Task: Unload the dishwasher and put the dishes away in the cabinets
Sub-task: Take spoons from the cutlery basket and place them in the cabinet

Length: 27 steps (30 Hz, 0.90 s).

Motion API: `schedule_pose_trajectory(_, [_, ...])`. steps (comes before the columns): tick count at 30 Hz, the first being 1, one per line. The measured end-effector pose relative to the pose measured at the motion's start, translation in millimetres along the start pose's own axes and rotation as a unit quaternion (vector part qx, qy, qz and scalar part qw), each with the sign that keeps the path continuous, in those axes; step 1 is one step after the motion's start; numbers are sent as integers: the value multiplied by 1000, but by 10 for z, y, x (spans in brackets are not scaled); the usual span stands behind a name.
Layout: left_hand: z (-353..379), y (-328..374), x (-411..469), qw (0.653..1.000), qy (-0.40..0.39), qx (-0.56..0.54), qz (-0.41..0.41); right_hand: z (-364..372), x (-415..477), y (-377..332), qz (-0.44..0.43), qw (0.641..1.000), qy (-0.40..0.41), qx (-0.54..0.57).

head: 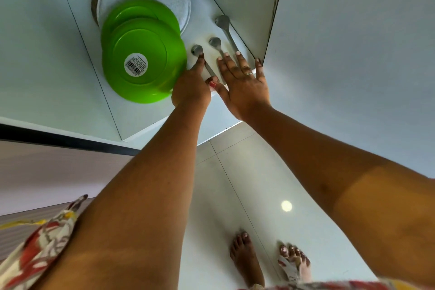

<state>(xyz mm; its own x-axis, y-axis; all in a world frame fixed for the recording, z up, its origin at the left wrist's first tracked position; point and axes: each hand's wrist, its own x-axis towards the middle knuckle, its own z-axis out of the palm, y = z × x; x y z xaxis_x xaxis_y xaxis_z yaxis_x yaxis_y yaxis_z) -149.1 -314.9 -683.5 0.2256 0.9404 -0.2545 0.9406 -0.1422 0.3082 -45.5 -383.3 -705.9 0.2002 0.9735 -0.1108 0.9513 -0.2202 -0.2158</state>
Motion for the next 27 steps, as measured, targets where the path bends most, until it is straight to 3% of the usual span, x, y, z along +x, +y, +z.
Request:
schedule_pose_trajectory(17, [-11, 33, -40, 1000, 3, 2, 0, -6, 32, 17, -1, 1000, 10, 30])
schedule_pose_trajectory(22, [17, -5, -206, 991, 86, -92, 43, -16, -115, 41, -21, 995, 85, 50])
schedule_pose_trajectory(27, [66, -22, -355, 978, 140, -137, 70, 127, -442, 69, -26, 995, 63, 77])
